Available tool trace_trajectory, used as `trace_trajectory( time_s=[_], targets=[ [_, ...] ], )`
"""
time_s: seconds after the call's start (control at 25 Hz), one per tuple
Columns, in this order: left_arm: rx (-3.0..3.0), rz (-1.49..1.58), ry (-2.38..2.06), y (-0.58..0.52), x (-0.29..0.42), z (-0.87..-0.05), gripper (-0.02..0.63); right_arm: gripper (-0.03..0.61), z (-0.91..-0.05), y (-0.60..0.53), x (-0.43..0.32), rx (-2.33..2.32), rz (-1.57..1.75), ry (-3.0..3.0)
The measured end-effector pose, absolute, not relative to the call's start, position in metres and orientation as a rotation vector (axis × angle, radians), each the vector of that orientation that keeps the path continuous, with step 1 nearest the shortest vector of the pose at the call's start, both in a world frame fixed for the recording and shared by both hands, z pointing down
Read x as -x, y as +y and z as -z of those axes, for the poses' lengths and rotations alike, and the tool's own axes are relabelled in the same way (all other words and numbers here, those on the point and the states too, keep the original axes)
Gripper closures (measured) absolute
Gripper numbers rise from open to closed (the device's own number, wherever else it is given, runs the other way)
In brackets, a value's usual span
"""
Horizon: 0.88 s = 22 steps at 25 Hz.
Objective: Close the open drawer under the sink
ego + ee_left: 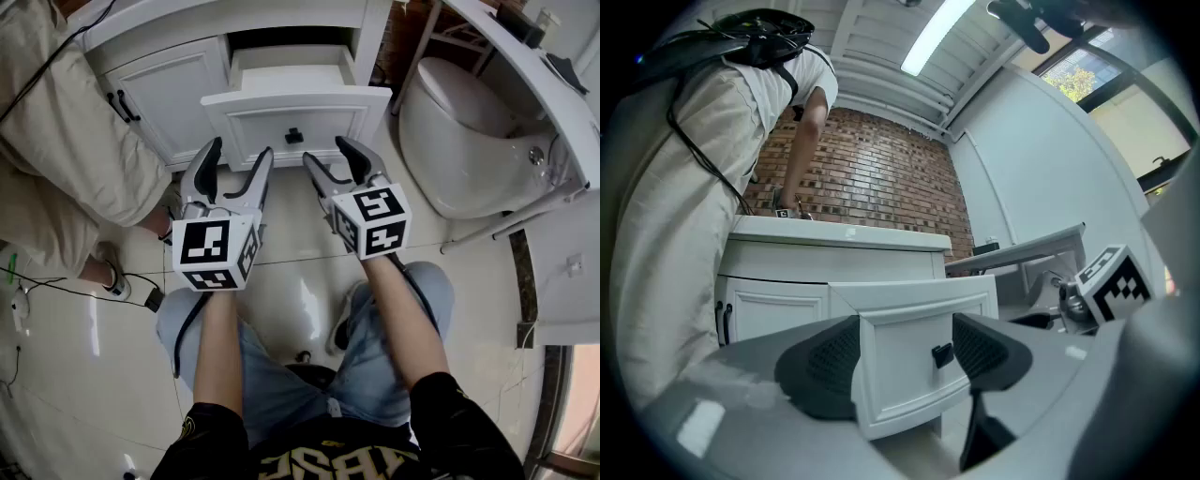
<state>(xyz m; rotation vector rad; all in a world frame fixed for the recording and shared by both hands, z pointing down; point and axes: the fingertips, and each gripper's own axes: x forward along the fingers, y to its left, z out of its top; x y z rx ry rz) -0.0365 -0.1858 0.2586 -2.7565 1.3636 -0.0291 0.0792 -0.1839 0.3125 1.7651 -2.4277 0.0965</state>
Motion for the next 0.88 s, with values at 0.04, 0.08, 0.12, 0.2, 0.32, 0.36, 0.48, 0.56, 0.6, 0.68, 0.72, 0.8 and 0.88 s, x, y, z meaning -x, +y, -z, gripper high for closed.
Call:
trace_trajectory(
  time_s=[0.04, 0.08, 0.12, 0.2, 0.32, 0.36, 0.48, 0.56, 0.6, 0.68, 0.72, 0.8, 0.88],
  targets=[
    [2.753, 0.031, 1.360, -0.188, 0.035, -0.258, 0.301, 0.322, -0.314, -0.187, -0.076, -1.749, -0.094, -2.443],
    [2.751, 0.033, 1.358, -0.190, 0.035, -0.257, 0.301, 0.328, -0.315, -0.190, -0.074, -1.733, -0.089, -2.457],
    [2.749, 0.033, 1.358, -0.193, 0.034, -0.257, 0.301, 0.337, -0.315, -0.193, -0.071, -1.715, -0.078, -2.468],
    [2.746, 0.033, 1.367, -0.198, 0.034, -0.257, 0.301, 0.365, -0.318, -0.199, -0.065, -1.682, -0.043, -2.475],
    [2.744, 0.032, 1.394, -0.204, 0.036, -0.258, 0.301, 0.410, -0.322, -0.211, -0.061, -1.650, -0.018, -2.485],
    [2.742, 0.031, 1.402, -0.206, 0.036, -0.258, 0.301, 0.426, -0.322, -0.215, -0.059, -1.636, -0.015, -2.500],
    [2.732, 0.033, 1.432, -0.213, 0.039, -0.260, 0.302, 0.504, -0.322, -0.227, -0.054, -1.580, 0.033, -2.525],
    [2.726, 0.033, 1.457, -0.218, 0.042, -0.261, 0.301, 0.506, -0.323, -0.238, -0.058, -1.564, 0.090, -2.500],
    [2.725, 0.033, 1.468, -0.220, 0.044, -0.262, 0.302, 0.508, -0.323, -0.246, -0.060, -1.557, 0.101, -2.501],
    [2.724, 0.039, 1.483, -0.227, 0.048, -0.264, 0.302, 0.508, -0.322, -0.262, -0.066, -1.549, 0.085, -2.531],
    [2.722, 0.046, 1.491, -0.231, 0.050, -0.266, 0.303, 0.508, -0.321, -0.270, -0.069, -1.542, 0.082, -2.546],
    [2.722, 0.054, 1.510, -0.239, 0.056, -0.270, 0.304, 0.508, -0.320, -0.286, -0.072, -1.520, 0.102, -2.566],
    [2.726, 0.053, 1.527, -0.246, 0.058, -0.275, 0.314, 0.510, -0.320, -0.302, -0.076, -1.505, 0.122, -2.596]
  ],
)
